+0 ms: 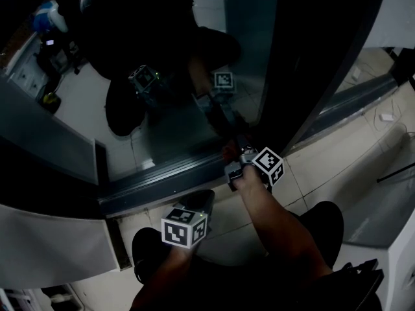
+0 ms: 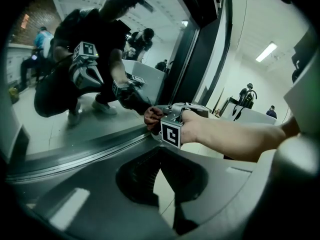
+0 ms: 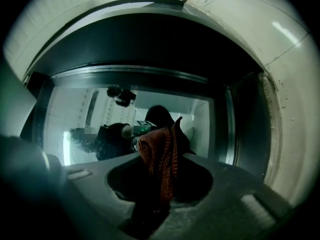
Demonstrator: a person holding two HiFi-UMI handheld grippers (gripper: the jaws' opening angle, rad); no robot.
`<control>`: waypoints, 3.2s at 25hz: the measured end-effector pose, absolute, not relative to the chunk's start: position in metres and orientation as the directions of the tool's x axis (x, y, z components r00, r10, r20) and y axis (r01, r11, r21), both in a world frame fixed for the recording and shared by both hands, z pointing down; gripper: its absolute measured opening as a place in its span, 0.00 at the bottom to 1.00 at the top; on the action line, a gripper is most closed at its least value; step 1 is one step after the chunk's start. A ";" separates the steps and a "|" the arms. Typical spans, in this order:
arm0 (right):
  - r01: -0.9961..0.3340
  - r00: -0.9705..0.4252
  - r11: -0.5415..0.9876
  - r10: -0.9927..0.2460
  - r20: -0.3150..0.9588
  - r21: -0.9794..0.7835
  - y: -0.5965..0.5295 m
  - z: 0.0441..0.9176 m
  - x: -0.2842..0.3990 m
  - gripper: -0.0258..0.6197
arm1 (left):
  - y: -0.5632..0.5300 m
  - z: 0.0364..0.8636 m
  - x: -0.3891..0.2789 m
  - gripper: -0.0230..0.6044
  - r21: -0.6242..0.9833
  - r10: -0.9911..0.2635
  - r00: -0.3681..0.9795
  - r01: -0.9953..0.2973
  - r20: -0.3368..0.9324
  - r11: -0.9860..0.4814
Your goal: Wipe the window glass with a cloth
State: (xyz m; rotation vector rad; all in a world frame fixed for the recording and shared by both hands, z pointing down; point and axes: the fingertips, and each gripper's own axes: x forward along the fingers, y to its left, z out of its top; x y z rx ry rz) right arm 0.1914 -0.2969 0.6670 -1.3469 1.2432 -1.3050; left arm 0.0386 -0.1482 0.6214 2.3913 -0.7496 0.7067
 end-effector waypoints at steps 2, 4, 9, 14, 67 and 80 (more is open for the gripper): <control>-0.086 -0.055 -0.108 -0.992 0.113 -0.990 -0.297 0.654 0.191 0.15 | -0.148 0.622 0.040 0.06 0.328 -0.348 0.712 -0.627 0.610 -0.707; -0.083 -0.064 -0.089 -0.993 0.094 -0.993 -0.298 0.641 0.191 0.15 | -0.149 0.621 0.043 0.06 0.331 -0.346 0.715 -0.624 0.608 -0.708; -0.074 -0.074 -0.062 -0.995 0.067 -0.995 -0.298 0.619 0.190 0.15 | -0.151 0.618 0.044 0.06 0.325 -0.355 0.715 -0.626 0.602 -0.709; -0.071 -0.069 -0.053 -0.996 0.058 -0.996 -0.299 0.600 0.191 0.15 | -0.151 0.618 0.045 0.06 0.329 -0.344 0.720 -0.617 0.603 -0.715; -0.205 -0.238 0.367 -0.918 -0.318 -0.907 -0.291 0.353 0.184 0.15 | -0.154 0.590 0.050 0.06 0.329 -0.364 0.759 -0.589 0.540 -0.738; -0.188 -0.140 0.192 -0.976 -0.167 -0.963 -0.270 0.571 0.160 0.15 | -0.160 0.602 0.015 0.06 0.297 -0.417 0.717 -0.643 0.560 -0.706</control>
